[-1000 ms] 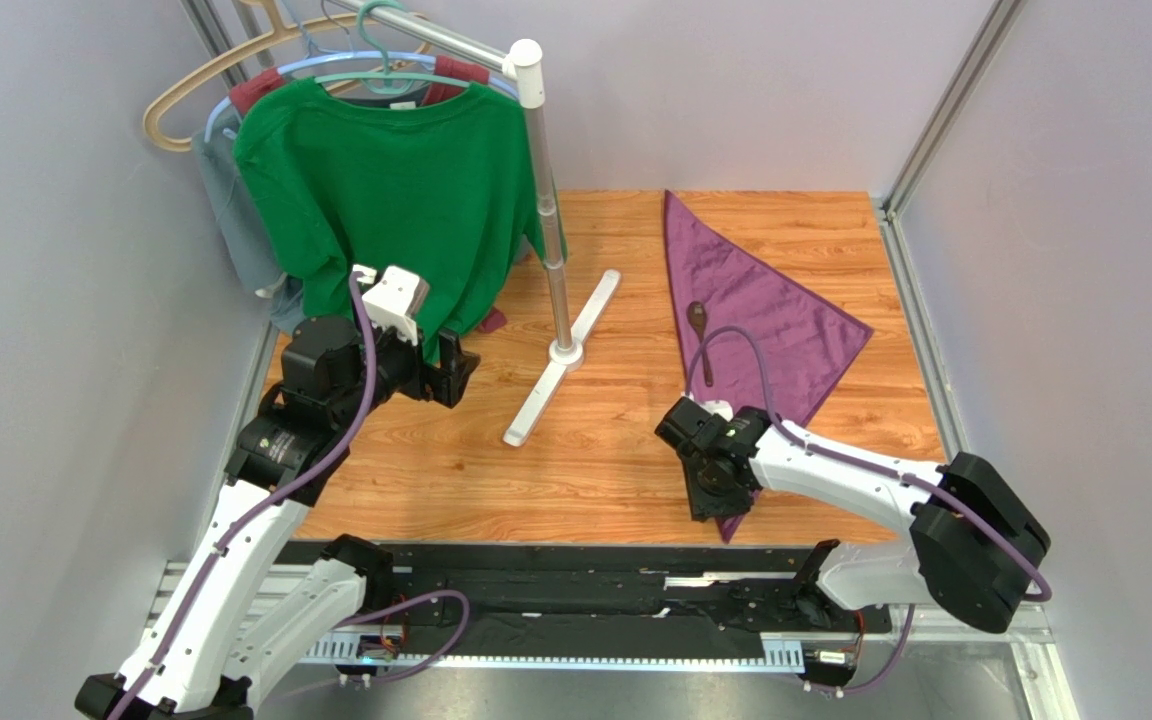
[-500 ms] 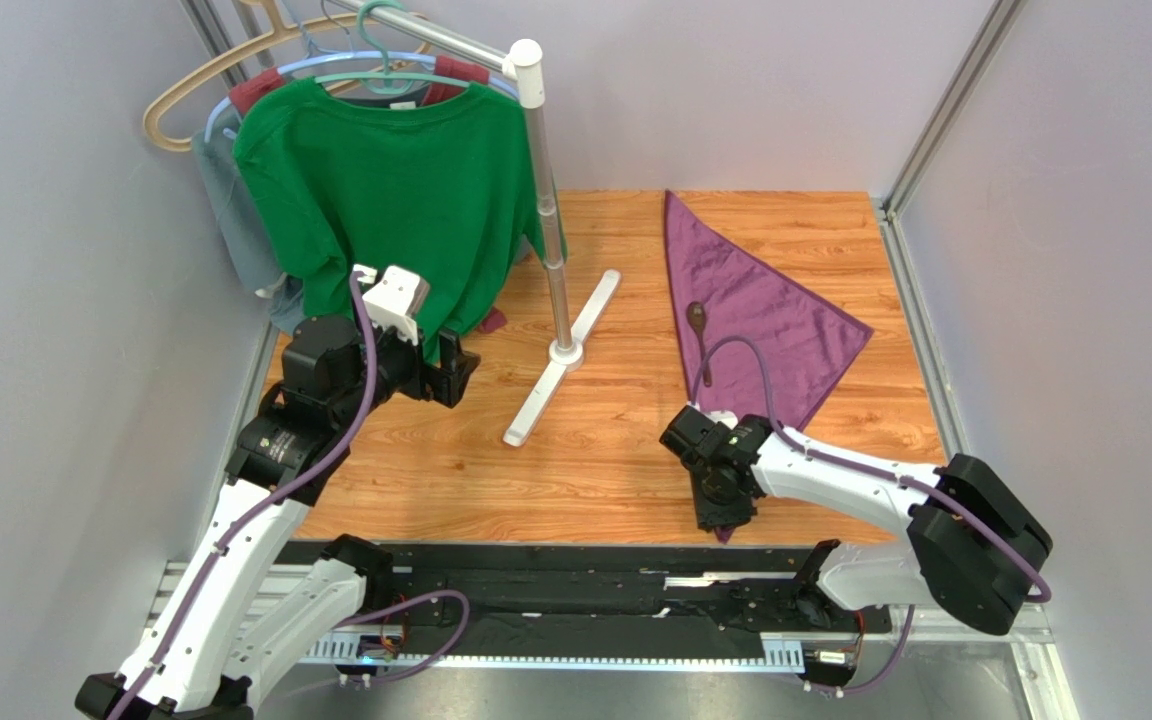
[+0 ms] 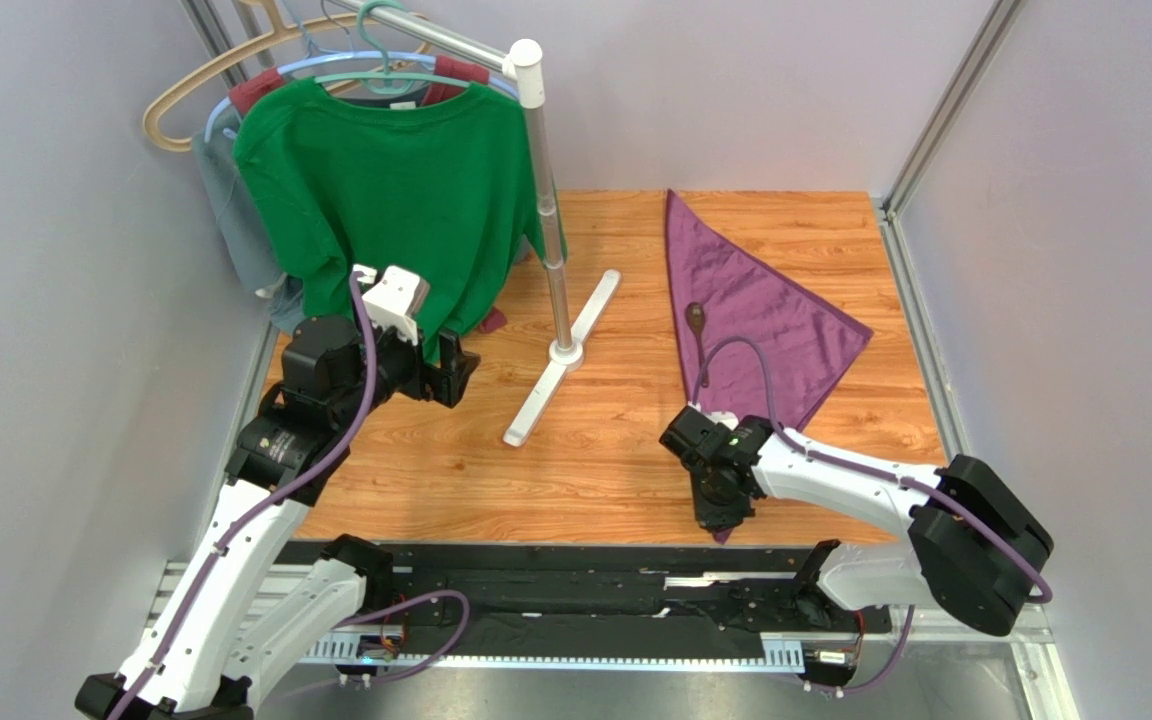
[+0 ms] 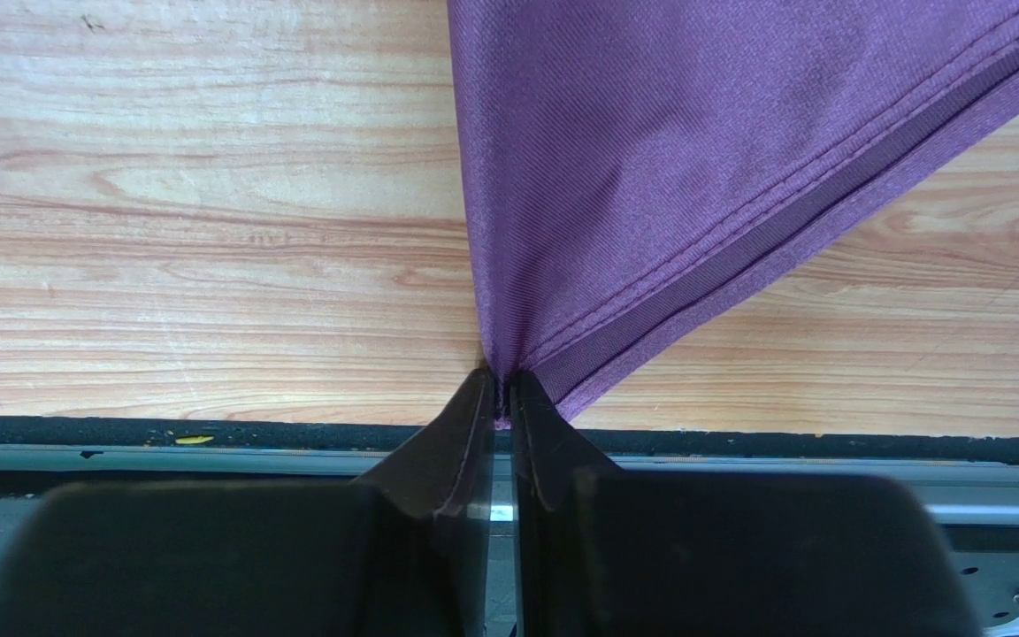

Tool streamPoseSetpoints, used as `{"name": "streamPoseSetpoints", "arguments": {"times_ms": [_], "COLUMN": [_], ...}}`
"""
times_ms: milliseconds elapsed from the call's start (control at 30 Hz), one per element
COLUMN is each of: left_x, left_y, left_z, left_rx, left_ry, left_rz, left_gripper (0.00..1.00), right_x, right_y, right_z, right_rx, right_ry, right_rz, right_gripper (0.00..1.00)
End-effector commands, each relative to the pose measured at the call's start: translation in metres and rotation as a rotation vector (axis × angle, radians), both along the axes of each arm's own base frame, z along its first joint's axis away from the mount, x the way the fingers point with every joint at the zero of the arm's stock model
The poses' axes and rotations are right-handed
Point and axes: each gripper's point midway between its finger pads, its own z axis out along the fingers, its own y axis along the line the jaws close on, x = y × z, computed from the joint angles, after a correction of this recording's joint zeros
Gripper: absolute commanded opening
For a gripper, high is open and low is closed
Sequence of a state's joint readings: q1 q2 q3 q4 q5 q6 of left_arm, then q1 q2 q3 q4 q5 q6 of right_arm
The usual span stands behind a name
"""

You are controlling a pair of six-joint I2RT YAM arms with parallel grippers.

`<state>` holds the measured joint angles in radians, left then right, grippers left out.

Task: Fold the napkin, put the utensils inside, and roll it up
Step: Fold the napkin

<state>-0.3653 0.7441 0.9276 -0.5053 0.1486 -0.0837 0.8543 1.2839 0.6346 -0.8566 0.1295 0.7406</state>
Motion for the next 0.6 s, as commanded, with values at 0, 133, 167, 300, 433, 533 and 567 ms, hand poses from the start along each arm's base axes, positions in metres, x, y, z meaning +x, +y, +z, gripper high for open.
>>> {"name": "streamPoseSetpoints", "arguments": {"times_ms": [0, 133, 167, 300, 433, 533, 567], "left_x": [0.0, 0.0, 0.0, 0.0, 0.0, 0.0, 0.0], "left_y": [0.0, 0.001, 0.0, 0.001, 0.001, 0.001, 0.001], "left_z": [0.006, 0.007, 0.007, 0.007, 0.006, 0.007, 0.007], "left_rx": [-0.019, -0.018, -0.019, -0.018, -0.017, -0.018, -0.018], "left_ry": [-0.022, -0.028, -0.027, -0.028, -0.026, -0.028, -0.028], "left_rz": [0.001, 0.004, 0.002, 0.004, 0.005, 0.007, 0.005], "left_gripper": [0.99, 0.99, 0.99, 0.99, 0.99, 0.99, 0.99], "right_x": [0.001, 0.005, 0.005, 0.011, 0.022, 0.033, 0.037], "right_y": [-0.007, -0.008, -0.009, -0.003, -0.002, -0.003, -0.003], "right_z": [0.002, 0.01, 0.012, 0.024, 0.036, 0.043, 0.046], "right_rx": [-0.031, -0.04, -0.044, -0.027, -0.037, -0.049, -0.051], "right_ry": [-0.01, -0.031, -0.033, -0.051, -0.079, -0.105, -0.114], "right_rz": [-0.02, -0.022, -0.026, -0.031, -0.029, -0.022, -0.019], "right_gripper": [0.03, 0.0, 0.0, 0.0, 0.0, 0.0, 0.0]}}
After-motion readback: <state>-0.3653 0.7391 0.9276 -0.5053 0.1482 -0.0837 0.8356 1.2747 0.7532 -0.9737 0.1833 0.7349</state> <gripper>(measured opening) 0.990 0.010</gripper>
